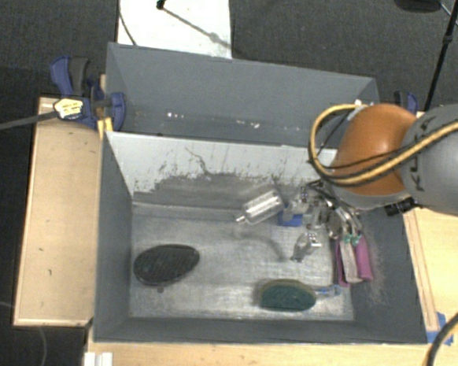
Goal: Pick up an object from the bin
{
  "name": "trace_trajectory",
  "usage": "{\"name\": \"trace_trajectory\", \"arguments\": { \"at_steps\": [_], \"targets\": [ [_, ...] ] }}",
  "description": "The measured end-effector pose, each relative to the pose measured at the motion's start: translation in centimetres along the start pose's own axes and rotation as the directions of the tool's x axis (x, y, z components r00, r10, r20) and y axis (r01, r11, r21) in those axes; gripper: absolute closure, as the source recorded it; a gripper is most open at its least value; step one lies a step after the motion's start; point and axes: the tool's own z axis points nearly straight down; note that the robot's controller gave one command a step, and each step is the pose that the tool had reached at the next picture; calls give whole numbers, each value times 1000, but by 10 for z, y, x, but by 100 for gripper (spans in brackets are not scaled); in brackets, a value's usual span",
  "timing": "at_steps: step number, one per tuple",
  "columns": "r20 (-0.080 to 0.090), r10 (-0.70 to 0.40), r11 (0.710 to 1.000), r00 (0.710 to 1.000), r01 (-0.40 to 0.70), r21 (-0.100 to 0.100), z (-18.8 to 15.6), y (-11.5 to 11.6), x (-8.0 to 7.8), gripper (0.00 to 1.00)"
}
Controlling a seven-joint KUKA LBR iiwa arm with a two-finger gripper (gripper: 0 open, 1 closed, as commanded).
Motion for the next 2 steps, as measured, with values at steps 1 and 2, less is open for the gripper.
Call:
{"name": "trace_trajectory", "arguments": {
  "at_steps": [1,2],
  "targets": [
    [7,1,1000,1000,-1,4,15,-93,10,0],
    [-5,89,996,996,-90,-15,29,-101,86,0]
  ]
}}
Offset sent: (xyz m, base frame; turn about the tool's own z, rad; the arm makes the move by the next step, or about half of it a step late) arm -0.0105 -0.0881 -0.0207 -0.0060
